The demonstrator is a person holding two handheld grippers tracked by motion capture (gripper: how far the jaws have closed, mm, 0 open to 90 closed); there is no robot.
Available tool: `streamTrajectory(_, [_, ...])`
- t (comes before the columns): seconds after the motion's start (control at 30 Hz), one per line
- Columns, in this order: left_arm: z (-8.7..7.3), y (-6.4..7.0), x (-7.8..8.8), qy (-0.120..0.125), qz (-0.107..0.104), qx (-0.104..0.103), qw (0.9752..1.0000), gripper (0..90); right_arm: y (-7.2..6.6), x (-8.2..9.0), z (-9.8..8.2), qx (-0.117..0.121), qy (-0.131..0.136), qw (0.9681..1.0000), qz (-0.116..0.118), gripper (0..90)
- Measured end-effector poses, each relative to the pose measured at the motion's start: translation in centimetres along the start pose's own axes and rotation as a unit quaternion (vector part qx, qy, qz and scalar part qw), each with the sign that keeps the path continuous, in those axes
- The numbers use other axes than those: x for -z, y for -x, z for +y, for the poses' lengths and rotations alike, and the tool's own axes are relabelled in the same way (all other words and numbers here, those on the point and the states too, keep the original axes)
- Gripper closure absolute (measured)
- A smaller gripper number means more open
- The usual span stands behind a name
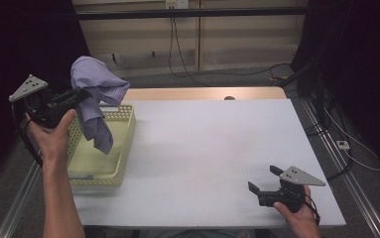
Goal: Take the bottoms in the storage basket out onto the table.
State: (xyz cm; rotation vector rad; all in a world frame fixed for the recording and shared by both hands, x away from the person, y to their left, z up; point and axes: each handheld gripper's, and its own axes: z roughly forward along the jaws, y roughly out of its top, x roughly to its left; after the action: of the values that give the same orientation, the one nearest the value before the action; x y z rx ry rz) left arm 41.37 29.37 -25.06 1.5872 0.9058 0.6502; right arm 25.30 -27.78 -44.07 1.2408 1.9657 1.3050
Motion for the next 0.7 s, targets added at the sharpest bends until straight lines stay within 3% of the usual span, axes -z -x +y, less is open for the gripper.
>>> streamTrajectory(0.37, [1.0,1.5,1.0,0.026,0.006,-0.022,0.9994,81.2,0.0,0.0,0.0,0.000,0.000,1.0000,0.000,3.8])
streamTrajectory(0.5, [1.4,2.2,1.4,0.040,0.002,-0.031,0.9987,81.2,0.0,0.0,0.0,-0.001,0.000,1.0000,0.000,3.8])
streamTrajectory(0.7, [1.8,3.0,1.6,0.041,-0.010,-0.033,0.9986,81.2,0.0,0.0,0.0,0.000,0.000,1.0000,-0.001,3.9])
